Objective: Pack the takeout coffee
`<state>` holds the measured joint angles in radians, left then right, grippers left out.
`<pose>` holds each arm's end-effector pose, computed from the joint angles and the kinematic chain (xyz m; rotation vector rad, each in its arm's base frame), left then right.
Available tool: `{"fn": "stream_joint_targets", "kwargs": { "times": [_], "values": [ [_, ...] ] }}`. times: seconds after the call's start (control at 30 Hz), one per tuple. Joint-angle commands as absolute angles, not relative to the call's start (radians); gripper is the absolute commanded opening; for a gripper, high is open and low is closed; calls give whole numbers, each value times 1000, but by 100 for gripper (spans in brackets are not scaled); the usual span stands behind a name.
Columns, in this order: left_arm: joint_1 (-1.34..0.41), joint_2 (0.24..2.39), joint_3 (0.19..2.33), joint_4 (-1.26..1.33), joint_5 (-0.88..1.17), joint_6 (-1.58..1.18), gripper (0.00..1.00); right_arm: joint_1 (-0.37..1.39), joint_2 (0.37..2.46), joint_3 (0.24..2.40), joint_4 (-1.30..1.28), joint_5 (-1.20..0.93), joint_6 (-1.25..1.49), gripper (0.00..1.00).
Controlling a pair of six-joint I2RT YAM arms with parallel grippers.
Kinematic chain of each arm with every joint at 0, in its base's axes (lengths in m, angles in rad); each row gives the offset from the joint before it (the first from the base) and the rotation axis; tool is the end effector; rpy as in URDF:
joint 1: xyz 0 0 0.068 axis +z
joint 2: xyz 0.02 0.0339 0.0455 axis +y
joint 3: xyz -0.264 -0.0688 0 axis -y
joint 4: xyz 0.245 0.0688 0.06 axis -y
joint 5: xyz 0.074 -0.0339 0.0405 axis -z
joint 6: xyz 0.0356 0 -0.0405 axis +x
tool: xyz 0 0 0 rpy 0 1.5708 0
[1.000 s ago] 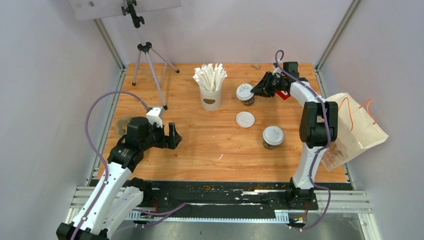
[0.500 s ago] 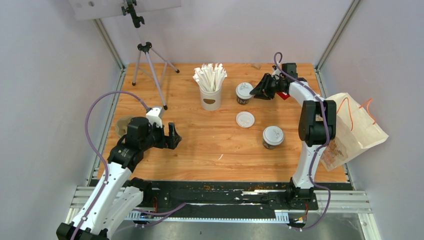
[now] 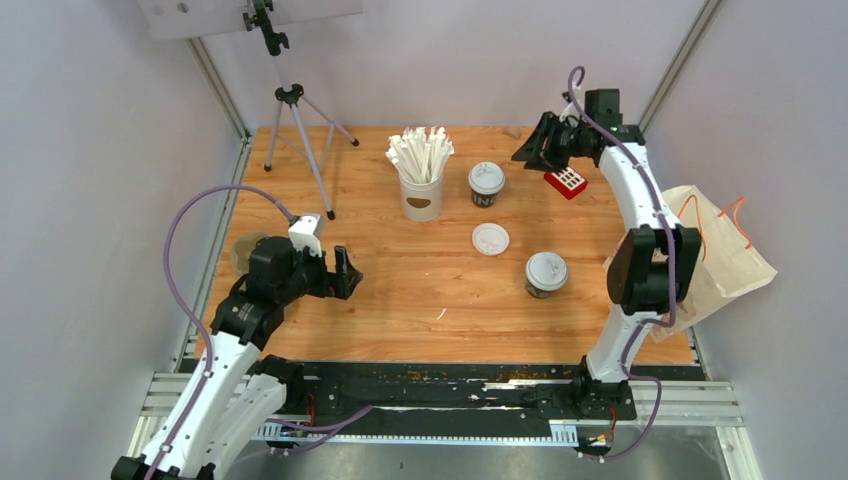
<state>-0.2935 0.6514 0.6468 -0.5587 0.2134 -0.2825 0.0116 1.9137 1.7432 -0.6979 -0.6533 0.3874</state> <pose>0.1388 -0.0498 0.2743 0.1400 2.1683 -0.5623 0.4262 0.0266 0.3016 0.1563 2.4228 0.9750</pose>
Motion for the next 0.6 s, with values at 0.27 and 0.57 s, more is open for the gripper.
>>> {"fn": "stream_joint_targets", "kwargs": {
  "times": [0.27,0.57],
  "values": [
    [-291,608,660,-519,252,-263,100,9,1562,2168,-1283,-96,36,67],
    [-291,575,653,-506,270,-261,100,-5,1311,1953,-1238,364,-189,91]
  ]
}}
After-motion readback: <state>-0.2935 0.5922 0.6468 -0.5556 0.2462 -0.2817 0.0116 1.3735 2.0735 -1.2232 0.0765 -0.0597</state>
